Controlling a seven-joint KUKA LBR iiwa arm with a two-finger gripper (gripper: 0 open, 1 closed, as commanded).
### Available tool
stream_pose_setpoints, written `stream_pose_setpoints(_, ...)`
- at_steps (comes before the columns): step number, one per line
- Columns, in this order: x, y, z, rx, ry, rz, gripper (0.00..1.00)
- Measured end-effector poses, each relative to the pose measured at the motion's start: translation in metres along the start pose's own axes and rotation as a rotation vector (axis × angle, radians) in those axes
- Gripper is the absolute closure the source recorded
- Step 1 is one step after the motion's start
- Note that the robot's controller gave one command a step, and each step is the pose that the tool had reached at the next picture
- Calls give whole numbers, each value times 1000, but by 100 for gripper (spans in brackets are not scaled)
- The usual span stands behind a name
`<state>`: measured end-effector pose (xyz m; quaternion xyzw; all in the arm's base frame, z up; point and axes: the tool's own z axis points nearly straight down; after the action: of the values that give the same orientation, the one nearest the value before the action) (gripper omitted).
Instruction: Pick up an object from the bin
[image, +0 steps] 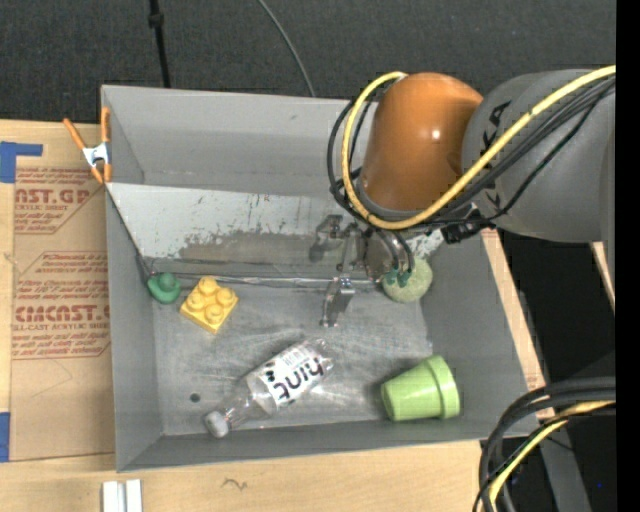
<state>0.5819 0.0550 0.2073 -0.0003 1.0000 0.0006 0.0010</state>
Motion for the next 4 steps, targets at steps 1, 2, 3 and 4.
stream_pose_setpoints(1,33,9,64,1,-2,-107,0)
stream_pose_setpoints(2,77,5,60,1,6,-185,0)
stream_pose_setpoints(3,90,10,76,1,2,-243,0)
stream_pose_setpoints(4,77,67,131,0,-1,-370,0)
